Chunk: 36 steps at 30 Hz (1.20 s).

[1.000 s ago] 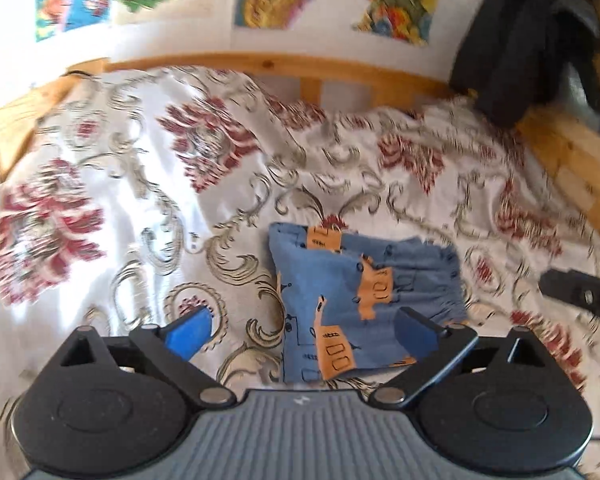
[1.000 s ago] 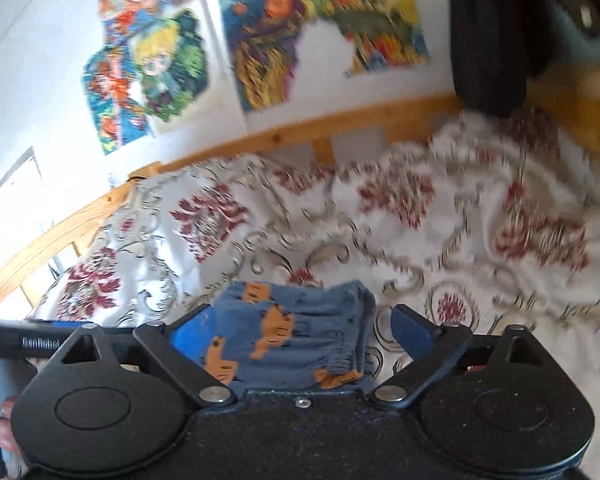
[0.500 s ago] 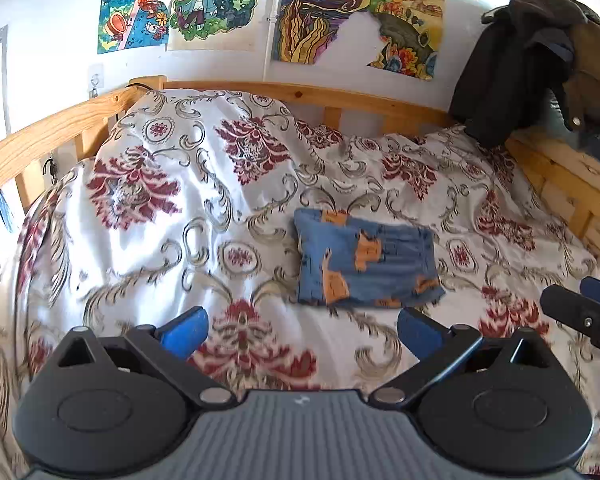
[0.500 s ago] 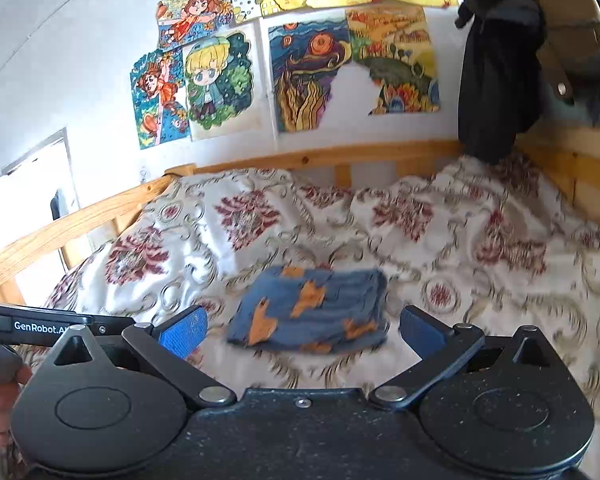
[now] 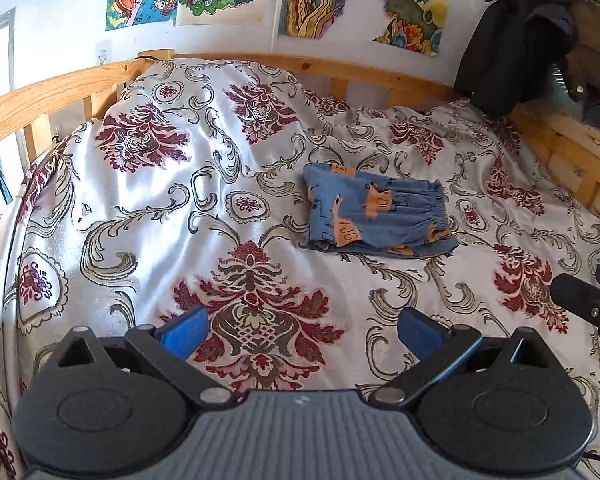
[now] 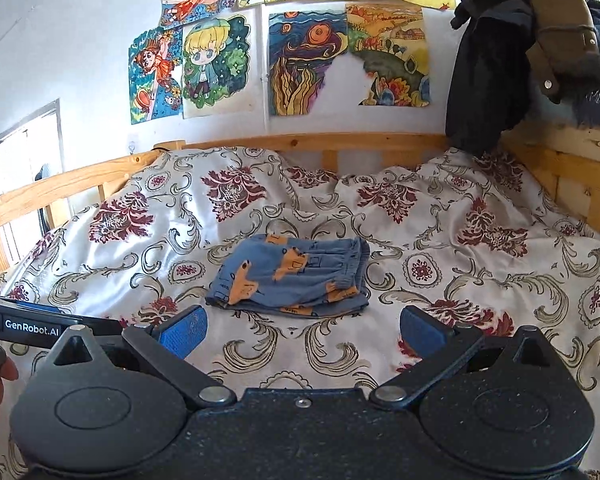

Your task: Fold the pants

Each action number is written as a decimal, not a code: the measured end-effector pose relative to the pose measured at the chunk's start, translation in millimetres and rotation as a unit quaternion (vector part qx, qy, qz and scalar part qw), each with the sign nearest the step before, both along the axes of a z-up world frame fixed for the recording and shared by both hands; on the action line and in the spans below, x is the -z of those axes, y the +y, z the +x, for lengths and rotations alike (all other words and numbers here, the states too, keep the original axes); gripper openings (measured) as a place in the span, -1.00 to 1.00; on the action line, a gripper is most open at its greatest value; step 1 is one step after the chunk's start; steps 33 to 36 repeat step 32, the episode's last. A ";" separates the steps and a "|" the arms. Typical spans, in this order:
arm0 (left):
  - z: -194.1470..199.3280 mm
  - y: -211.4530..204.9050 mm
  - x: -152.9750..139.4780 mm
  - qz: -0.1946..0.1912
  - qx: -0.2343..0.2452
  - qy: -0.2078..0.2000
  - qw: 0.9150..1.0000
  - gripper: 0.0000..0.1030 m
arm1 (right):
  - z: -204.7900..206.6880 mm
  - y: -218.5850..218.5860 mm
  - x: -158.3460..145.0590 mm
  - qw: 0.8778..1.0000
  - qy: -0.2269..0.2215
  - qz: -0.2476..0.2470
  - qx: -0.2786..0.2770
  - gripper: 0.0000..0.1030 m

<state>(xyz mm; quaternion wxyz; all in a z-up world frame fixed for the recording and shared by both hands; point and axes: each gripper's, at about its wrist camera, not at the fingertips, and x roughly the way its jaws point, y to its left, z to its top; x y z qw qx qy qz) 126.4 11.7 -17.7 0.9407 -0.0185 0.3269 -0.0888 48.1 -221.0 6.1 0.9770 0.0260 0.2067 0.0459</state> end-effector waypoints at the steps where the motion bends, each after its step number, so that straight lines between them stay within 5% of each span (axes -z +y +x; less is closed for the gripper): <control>1: 1.0 -0.6 0.4 0.002 0.000 0.000 1.000 1.00 | 1.0 -0.8 1.5 1.000 0.002 0.001 0.001 0.99; 36: 15.9 -3.6 15.1 0.024 0.008 0.049 0.998 0.99 | 12.7 -6.3 19.1 0.999 0.033 0.007 0.006 0.99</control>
